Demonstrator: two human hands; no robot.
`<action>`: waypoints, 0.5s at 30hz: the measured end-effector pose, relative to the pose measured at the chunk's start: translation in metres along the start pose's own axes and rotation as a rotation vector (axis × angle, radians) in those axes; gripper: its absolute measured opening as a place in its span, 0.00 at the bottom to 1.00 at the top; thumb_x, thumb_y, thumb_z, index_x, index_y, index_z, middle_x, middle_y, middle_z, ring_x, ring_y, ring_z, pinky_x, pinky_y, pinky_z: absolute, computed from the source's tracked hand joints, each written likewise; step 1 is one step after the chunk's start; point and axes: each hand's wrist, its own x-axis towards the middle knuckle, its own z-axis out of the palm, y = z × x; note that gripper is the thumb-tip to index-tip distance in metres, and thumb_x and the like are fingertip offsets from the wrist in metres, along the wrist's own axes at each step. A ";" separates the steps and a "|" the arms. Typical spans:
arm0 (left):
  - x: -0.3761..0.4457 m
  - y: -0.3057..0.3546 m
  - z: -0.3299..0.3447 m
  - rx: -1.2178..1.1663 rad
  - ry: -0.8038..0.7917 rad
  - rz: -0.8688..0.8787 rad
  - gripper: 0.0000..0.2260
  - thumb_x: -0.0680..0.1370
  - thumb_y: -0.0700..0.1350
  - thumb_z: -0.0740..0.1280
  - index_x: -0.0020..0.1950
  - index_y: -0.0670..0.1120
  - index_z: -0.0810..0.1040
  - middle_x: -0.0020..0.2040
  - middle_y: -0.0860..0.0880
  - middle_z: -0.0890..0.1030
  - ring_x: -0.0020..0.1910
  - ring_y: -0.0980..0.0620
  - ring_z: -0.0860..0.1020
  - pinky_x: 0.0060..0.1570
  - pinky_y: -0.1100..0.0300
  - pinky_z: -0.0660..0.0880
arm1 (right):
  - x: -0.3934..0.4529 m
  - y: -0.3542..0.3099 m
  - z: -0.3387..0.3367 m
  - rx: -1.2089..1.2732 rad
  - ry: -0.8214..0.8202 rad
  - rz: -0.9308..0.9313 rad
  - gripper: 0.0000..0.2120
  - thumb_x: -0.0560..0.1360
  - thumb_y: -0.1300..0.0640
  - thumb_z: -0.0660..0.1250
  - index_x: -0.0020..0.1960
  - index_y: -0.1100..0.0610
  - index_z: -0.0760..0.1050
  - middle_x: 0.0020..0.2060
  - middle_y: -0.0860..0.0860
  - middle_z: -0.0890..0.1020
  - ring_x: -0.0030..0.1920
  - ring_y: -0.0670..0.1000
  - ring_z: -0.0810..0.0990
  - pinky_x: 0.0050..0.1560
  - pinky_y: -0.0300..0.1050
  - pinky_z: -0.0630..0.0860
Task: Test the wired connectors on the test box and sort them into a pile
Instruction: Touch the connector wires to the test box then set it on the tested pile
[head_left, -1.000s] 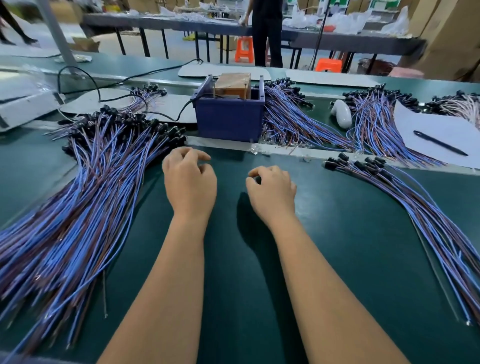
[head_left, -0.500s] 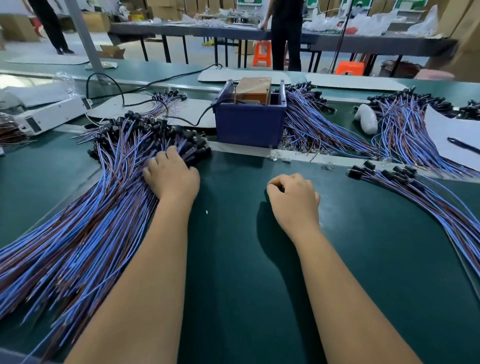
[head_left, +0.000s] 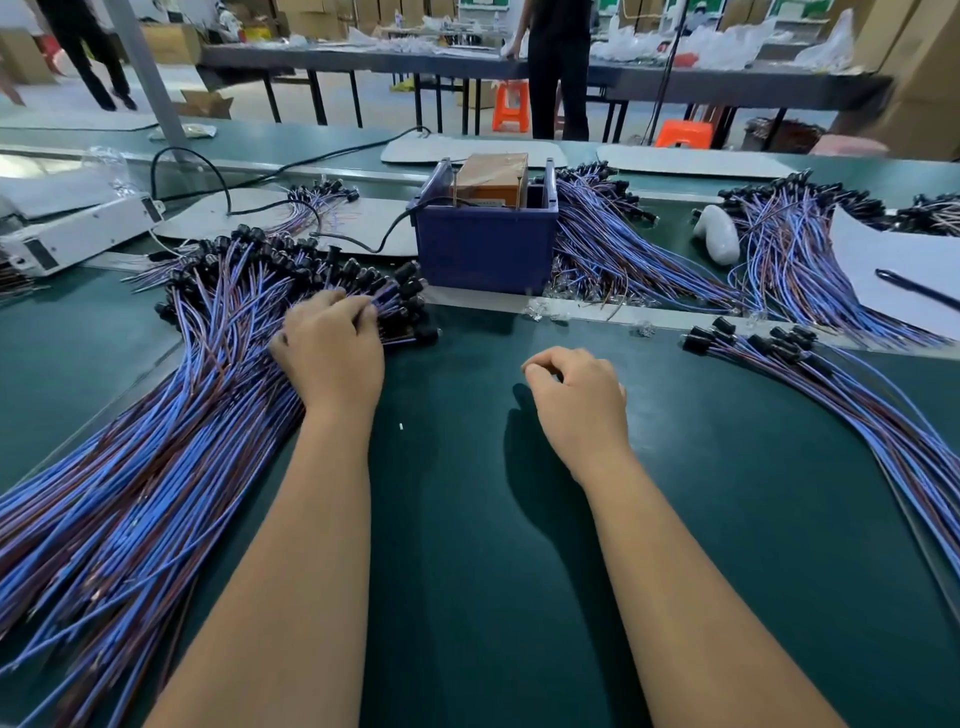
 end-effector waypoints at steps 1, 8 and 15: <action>-0.002 0.003 -0.001 0.008 0.048 -0.021 0.11 0.82 0.49 0.63 0.59 0.50 0.83 0.68 0.48 0.76 0.69 0.43 0.68 0.64 0.47 0.59 | 0.000 0.000 0.001 -0.001 0.003 0.001 0.10 0.78 0.56 0.60 0.45 0.48 0.79 0.45 0.44 0.77 0.54 0.51 0.72 0.58 0.47 0.63; -0.027 0.047 0.002 -0.246 0.144 0.180 0.08 0.80 0.44 0.66 0.54 0.45 0.85 0.60 0.48 0.80 0.62 0.42 0.72 0.61 0.47 0.63 | -0.003 -0.006 -0.003 0.412 0.041 -0.003 0.11 0.79 0.62 0.59 0.44 0.52 0.77 0.37 0.50 0.80 0.36 0.46 0.76 0.38 0.38 0.72; -0.080 0.121 0.005 -0.738 -0.152 0.579 0.08 0.74 0.36 0.70 0.51 0.43 0.85 0.51 0.47 0.82 0.54 0.46 0.76 0.59 0.61 0.69 | 0.001 -0.002 -0.024 1.346 -0.351 0.179 0.18 0.84 0.49 0.48 0.50 0.53 0.76 0.41 0.48 0.83 0.41 0.45 0.82 0.40 0.38 0.78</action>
